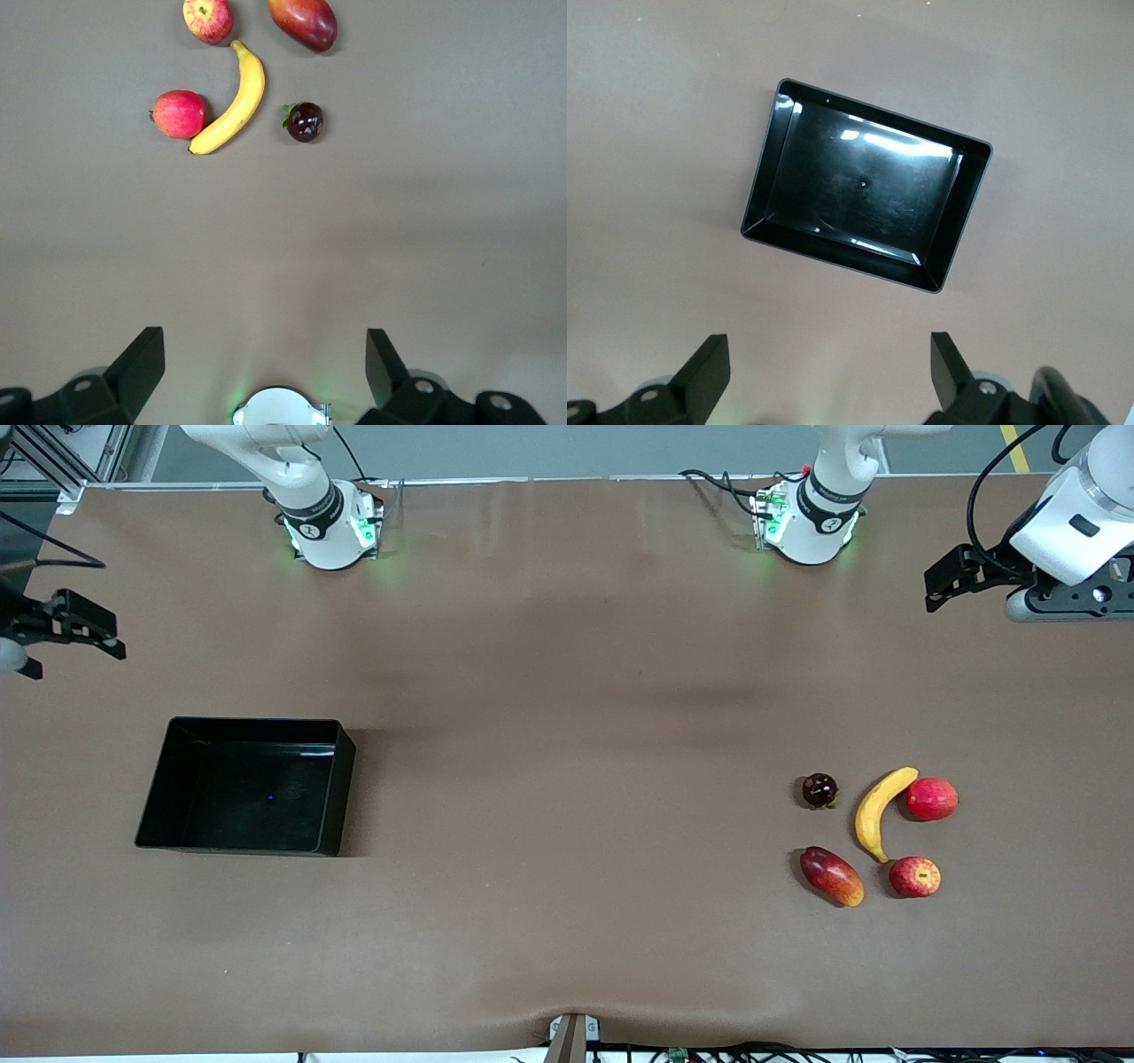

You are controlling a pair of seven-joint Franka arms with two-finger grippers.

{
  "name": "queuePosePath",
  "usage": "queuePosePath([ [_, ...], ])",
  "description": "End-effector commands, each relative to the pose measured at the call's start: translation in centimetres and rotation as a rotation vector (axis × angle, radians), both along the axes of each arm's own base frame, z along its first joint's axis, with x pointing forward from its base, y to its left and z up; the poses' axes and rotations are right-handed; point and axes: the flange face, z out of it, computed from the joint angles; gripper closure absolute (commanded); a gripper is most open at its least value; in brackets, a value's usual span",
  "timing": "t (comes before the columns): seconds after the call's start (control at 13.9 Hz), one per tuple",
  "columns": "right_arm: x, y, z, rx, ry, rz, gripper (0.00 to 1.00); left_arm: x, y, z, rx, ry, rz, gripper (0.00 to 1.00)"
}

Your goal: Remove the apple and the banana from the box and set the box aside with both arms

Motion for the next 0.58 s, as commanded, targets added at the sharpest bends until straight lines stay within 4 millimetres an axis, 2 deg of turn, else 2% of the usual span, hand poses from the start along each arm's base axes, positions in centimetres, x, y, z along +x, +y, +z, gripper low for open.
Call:
queuePosePath([
  [0.0, -0.5, -0.6, 2.8, 0.012, -0.070, 0.022, 0.00, 0.1, 0.2, 0.5, 0.021, -0.001, -0.023, 0.00],
  [0.07, -0.4, -0.7, 3.8, 0.007, -0.086, 0.016, 0.00, 0.4, 0.3, 0.9, 0.019, -0.008, -0.021, 0.00],
  [0.36, -0.2, -2.6, 2.5, -0.007, -0.046, -0.013, 0.00, 0.6, 0.6, 1.7, 0.016, -0.026, -0.018, 0.00],
  [0.5, -0.2, -2.5, 2.7, -0.013, -0.050, -0.009, 0.00, 0.5, 0.2, 1.7, 0.016, -0.027, -0.023, 0.00],
])
